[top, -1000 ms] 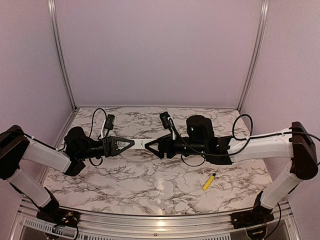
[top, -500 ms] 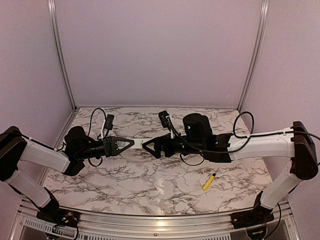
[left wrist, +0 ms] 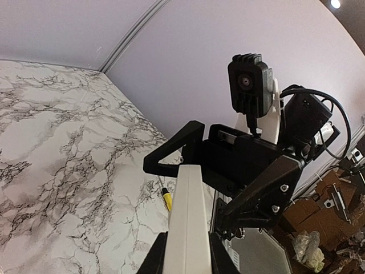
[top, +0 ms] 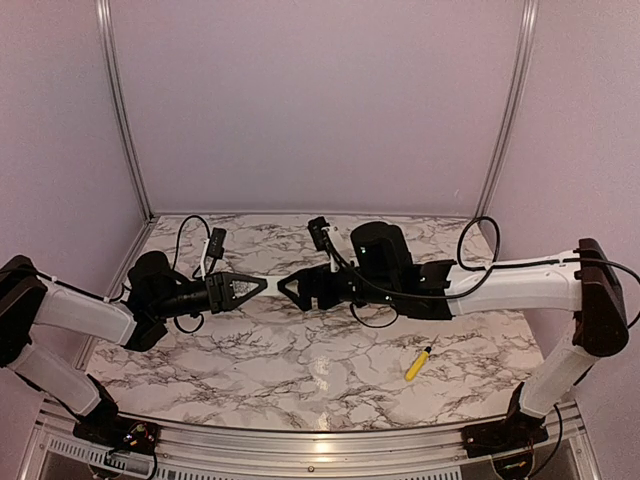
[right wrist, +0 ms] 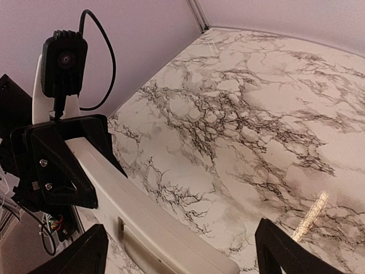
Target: Unload the batteries from the remote control
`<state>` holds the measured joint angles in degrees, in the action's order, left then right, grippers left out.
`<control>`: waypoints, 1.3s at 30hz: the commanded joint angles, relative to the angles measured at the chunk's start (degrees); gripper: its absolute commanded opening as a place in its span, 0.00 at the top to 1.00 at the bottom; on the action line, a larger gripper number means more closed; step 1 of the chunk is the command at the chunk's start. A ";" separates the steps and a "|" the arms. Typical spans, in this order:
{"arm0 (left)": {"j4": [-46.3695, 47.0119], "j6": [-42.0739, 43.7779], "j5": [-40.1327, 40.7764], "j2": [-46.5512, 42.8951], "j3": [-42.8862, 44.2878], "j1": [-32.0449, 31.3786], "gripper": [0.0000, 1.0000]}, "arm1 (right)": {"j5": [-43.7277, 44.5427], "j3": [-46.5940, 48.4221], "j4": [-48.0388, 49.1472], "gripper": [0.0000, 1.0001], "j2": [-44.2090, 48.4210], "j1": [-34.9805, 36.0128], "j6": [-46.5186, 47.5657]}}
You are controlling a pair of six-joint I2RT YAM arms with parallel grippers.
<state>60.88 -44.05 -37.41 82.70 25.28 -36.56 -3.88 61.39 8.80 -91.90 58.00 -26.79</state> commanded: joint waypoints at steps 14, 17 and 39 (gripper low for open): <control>-1.63 1.45 0.89 -1.58 0.65 -0.27 1.00 | 11.40 2.38 -4.90 0.22 -1.74 1.33 -0.28; -1.73 1.56 0.86 -1.44 0.73 -0.27 1.00 | 12.16 2.72 -5.54 0.23 -2.19 1.33 -0.04; -2.54 2.29 1.19 -0.08 1.43 -0.27 1.00 | 12.14 4.80 -7.34 0.49 -5.43 1.33 0.26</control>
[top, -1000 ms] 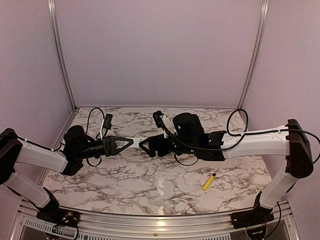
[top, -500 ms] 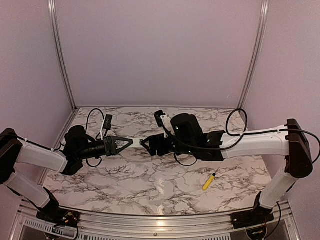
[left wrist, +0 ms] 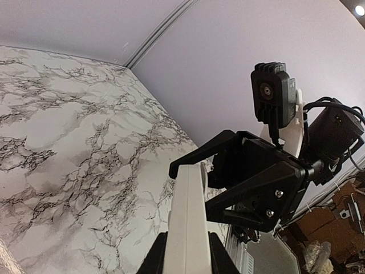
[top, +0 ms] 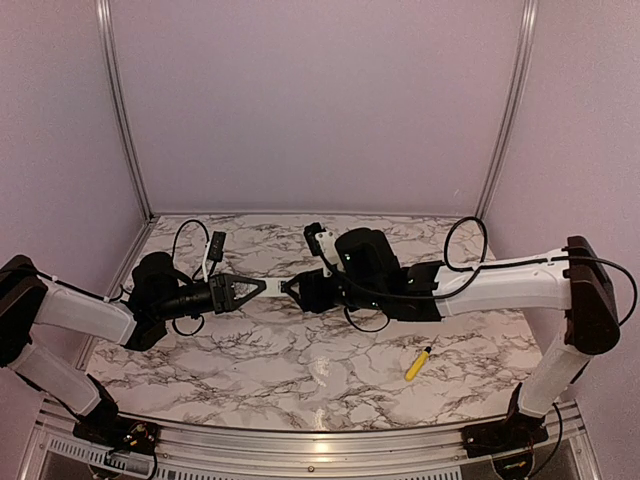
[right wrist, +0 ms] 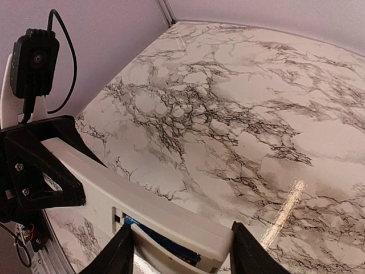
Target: Unload the batteries from the remote control
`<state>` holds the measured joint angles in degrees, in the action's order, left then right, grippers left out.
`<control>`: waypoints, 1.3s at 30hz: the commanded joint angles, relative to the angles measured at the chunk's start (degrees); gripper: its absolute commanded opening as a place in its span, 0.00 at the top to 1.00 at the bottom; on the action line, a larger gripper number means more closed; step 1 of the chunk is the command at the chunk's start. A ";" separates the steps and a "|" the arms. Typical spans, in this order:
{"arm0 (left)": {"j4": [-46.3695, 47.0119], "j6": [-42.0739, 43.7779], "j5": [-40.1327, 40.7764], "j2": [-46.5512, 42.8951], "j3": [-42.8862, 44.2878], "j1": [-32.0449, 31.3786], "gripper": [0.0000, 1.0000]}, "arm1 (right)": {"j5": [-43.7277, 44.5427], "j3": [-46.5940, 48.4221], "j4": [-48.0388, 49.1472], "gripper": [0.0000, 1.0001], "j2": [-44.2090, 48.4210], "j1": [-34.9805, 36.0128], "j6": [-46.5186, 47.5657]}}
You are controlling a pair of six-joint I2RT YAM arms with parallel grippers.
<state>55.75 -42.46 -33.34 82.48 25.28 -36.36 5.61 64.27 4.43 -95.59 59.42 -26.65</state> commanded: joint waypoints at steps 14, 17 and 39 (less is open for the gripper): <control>-0.10 2.52 -1.27 0.03 2.00 -0.47 1.00 | 4.12 1.82 -4.16 0.59 -1.70 -0.09 0.15; -0.86 2.99 -0.76 0.14 2.21 -0.47 1.00 | 4.05 1.74 -4.16 0.59 -1.64 -0.07 0.29; -4.48 5.08 1.88 -1.21 2.34 -0.47 1.00 | 0.55 0.88 -4.16 0.88 0.34 0.26 -0.16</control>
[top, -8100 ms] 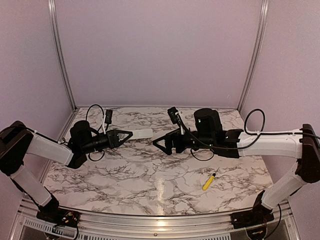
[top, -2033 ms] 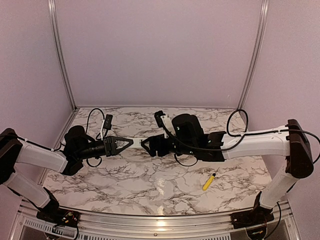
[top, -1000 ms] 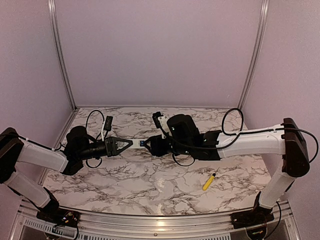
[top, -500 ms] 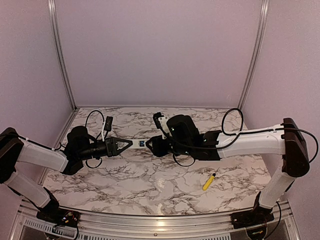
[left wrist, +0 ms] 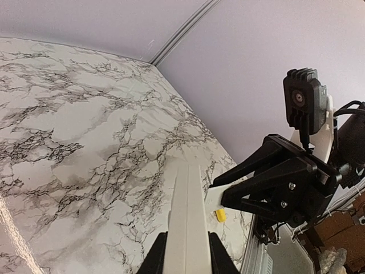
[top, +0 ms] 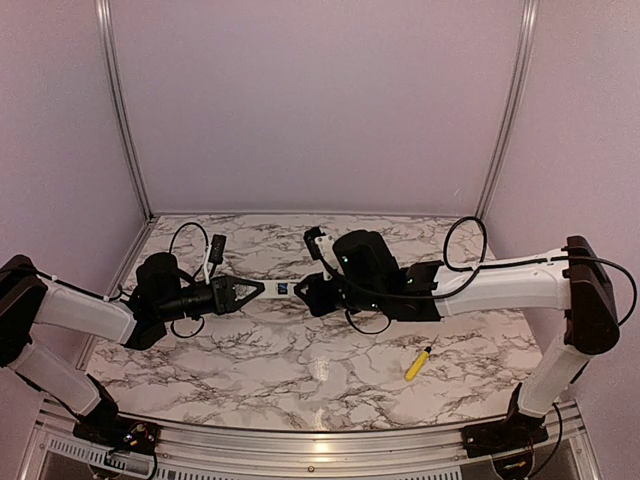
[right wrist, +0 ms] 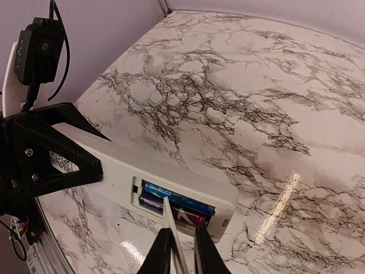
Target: Unload the batteries from the remote control
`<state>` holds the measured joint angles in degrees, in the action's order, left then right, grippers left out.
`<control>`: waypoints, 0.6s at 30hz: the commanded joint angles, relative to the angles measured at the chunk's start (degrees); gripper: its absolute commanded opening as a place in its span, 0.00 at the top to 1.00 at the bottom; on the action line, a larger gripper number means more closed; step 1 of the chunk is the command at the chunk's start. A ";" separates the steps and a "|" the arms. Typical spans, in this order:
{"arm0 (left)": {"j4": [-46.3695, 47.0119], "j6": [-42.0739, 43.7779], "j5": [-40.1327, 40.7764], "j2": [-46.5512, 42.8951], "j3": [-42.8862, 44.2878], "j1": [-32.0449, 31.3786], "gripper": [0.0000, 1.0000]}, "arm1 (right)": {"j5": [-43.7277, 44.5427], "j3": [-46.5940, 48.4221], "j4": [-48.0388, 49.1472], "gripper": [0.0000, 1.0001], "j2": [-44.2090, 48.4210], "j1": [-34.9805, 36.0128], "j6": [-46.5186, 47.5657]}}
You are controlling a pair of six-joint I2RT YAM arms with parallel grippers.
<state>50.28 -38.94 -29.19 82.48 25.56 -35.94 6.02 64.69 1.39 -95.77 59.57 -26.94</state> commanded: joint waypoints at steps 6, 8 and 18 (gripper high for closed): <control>0.26 1.87 -1.68 -1.84 1.87 -0.88 1.00 | -2.32 0.57 -0.59 0.94 0.24 0.11 0.47; 0.11 1.98 -1.49 -1.83 1.86 -0.88 1.00 | -4.86 0.47 0.88 0.95 0.15 0.19 0.77; -1.06 3.13 0.18 -2.03 1.91 -0.88 1.00 | -10.51 -0.10 2.91 1.00 0.98 0.46 2.33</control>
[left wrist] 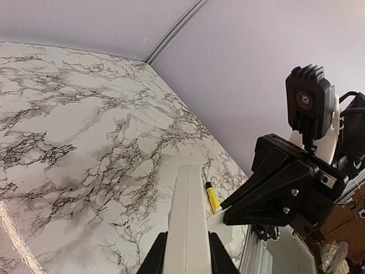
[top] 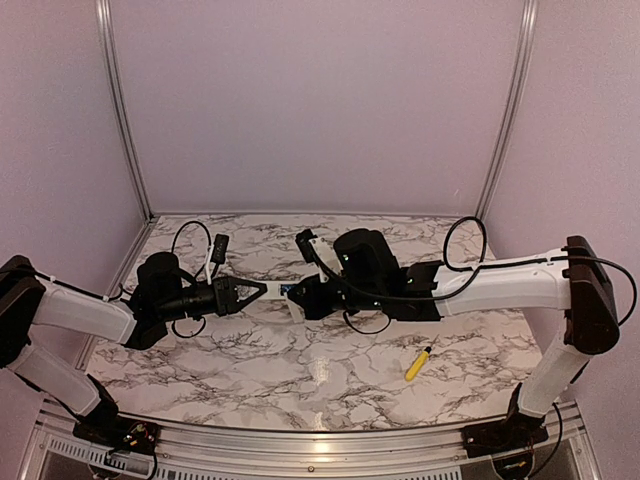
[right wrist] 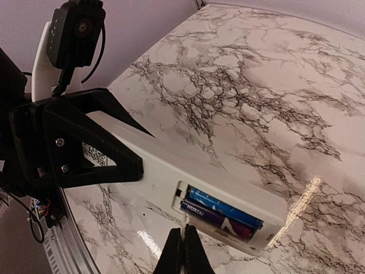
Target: Unload the batteries from the remote control
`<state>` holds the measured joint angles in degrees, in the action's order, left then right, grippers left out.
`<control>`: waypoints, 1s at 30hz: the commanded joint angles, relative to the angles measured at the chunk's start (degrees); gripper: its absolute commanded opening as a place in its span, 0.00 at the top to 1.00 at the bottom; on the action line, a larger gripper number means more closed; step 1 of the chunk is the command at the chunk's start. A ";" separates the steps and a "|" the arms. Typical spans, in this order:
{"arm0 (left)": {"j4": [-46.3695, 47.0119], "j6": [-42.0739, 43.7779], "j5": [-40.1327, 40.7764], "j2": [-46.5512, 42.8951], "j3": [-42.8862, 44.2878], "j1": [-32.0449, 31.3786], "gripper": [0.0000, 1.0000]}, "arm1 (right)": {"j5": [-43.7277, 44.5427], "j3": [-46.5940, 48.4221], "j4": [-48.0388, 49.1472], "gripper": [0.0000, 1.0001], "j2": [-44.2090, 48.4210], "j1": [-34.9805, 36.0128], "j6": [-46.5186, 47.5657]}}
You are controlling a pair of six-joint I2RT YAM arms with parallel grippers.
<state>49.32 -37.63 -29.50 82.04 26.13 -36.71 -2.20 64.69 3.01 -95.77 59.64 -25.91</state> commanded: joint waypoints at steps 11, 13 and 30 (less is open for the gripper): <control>-3.20 5.58 5.13 -2.60 1.38 0.04 1.00 | -8.98 0.39 2.61 1.00 2.11 -0.48 8.79; -3.75 6.40 6.58 -2.39 1.43 0.10 1.00 | -10.89 0.15 3.88 1.00 2.16 -1.27 10.10; 2.42 7.41 10.35 3.44 0.33 0.93 1.00 | 8.85 -6.93 19.17 1.00 1.52 -5.38 22.37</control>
<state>46.94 -31.79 -20.27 83.94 26.17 -36.14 -3.90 60.16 14.70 -94.50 55.86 -6.96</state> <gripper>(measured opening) 0.190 0.006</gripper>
